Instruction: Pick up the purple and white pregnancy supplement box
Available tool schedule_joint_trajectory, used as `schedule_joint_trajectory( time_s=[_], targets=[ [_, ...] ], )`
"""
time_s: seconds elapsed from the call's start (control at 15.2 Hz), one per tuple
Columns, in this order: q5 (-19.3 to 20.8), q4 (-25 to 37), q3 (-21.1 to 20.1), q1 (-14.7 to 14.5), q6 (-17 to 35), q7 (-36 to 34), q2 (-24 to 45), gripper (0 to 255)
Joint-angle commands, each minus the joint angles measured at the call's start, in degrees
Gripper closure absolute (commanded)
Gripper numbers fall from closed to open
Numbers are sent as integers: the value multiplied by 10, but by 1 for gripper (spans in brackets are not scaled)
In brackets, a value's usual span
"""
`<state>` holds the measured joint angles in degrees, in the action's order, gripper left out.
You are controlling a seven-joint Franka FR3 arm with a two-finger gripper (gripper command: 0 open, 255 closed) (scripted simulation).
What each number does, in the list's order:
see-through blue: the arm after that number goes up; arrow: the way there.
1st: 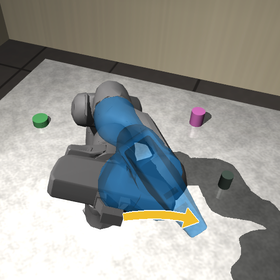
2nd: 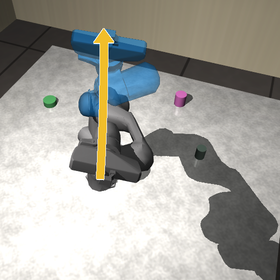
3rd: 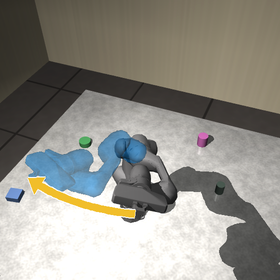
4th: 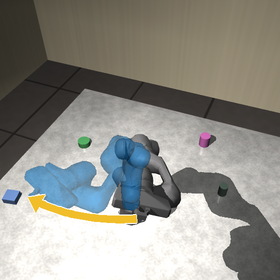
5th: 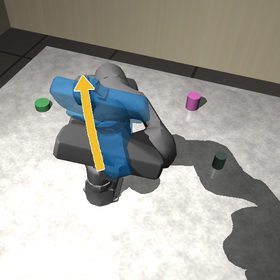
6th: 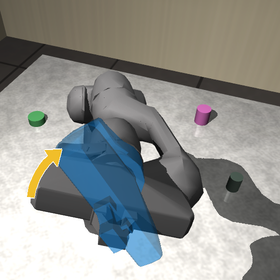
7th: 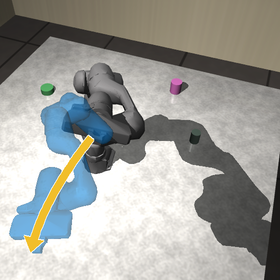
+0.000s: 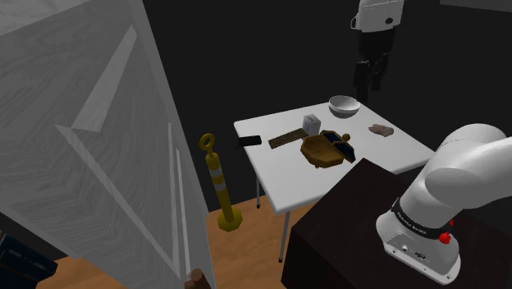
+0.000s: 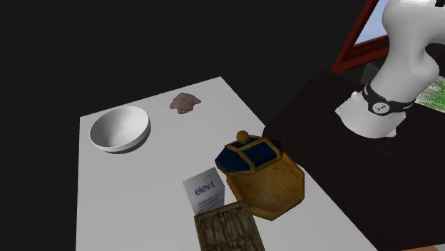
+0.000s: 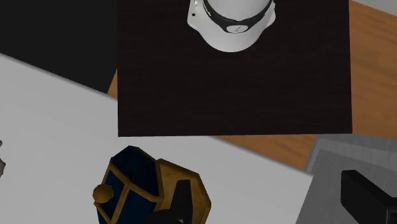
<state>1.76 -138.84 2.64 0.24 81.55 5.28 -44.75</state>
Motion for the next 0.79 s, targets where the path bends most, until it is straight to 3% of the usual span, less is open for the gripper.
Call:
schedule_joint_trajectory(
  time_s=[0.0,0.73],
  targets=[
    [0,0,0,0,0,0,0,0],
    [35,-43,54,28,235,23,154,0]
  ],
)
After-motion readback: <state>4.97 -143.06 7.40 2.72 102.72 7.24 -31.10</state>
